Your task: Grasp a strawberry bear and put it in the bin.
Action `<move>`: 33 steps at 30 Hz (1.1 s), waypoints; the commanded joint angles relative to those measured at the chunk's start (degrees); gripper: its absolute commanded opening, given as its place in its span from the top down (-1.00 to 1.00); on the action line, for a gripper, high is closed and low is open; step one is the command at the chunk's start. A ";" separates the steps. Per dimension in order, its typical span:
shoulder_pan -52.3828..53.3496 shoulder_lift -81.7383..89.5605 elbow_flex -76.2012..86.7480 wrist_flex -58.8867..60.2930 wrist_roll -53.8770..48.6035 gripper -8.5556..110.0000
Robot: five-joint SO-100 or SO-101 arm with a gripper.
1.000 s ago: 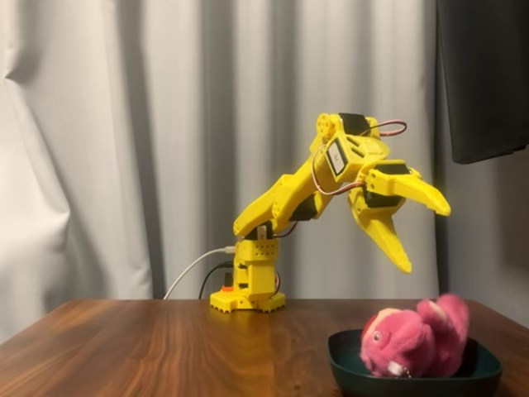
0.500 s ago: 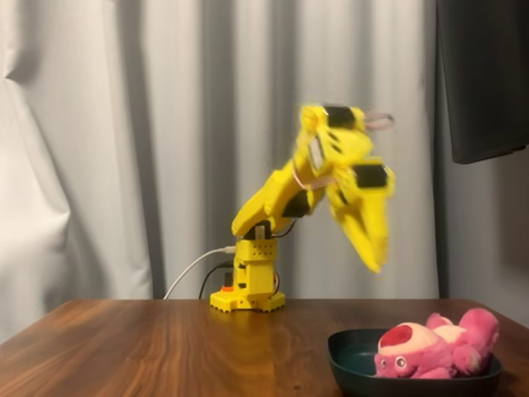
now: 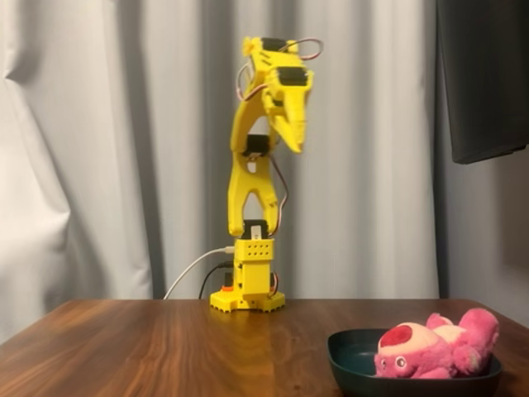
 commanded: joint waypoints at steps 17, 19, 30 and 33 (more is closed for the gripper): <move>-6.42 81.74 92.55 -34.37 0.35 0.86; -7.91 81.74 95.01 -33.84 0.35 0.86; -12.22 81.83 105.29 -30.50 0.35 0.86; -12.22 81.83 107.58 -28.39 0.35 0.86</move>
